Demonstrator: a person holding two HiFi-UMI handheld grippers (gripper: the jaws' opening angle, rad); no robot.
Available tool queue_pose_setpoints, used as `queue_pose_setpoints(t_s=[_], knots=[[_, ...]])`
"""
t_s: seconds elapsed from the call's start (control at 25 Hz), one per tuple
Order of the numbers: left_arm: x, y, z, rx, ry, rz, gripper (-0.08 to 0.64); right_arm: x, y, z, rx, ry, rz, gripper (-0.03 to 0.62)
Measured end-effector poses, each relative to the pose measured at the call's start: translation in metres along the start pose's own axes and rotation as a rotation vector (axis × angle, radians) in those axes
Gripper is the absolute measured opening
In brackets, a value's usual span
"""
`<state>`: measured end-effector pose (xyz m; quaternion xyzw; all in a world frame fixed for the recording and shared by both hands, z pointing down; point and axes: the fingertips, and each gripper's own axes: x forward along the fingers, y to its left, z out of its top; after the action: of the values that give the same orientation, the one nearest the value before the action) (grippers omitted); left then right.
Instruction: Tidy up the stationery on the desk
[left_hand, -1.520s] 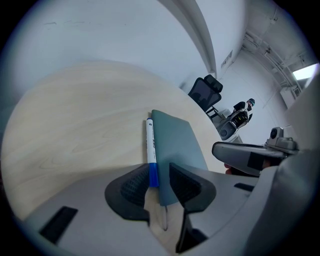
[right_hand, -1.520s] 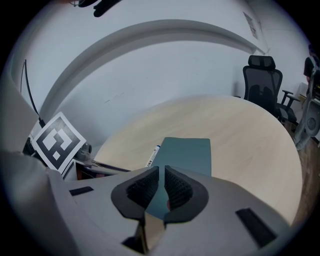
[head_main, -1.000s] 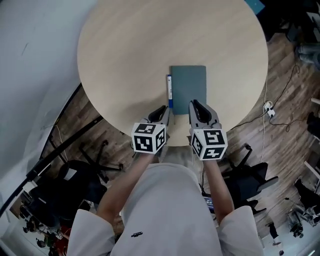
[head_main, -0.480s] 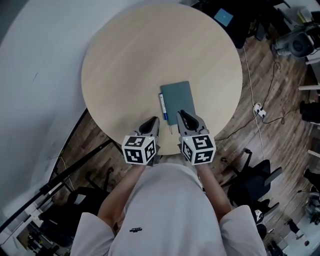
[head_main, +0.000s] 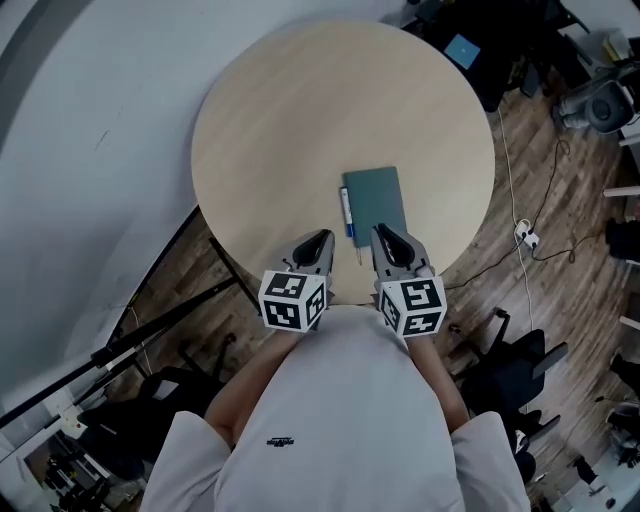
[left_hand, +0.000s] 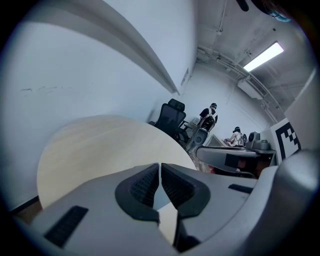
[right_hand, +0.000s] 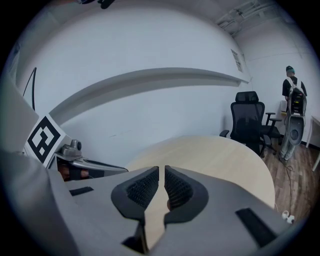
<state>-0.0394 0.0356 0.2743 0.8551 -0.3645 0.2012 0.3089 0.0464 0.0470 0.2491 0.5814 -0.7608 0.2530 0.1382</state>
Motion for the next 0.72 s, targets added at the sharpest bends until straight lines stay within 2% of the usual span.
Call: queue_pose_setpoints(t_s=[0.16,0.48,0.72], knots=[[-0.022,-0.011,0.010,0.050,-0.049,-0.013,0.032,-0.016,0.019,0.013,-0.025,-0.048,0.008,0.060],[-0.047,-0.027,0.023,0.096,-0.143,-0.030,0.032,-0.040,0.043,0.024,-0.060,-0.112,0.014,0.051],[-0.062,-0.040,0.031,0.179,-0.209,-0.046,0.031,-0.051,0.051,0.025,-0.068,-0.170,-0.003,0.046]])
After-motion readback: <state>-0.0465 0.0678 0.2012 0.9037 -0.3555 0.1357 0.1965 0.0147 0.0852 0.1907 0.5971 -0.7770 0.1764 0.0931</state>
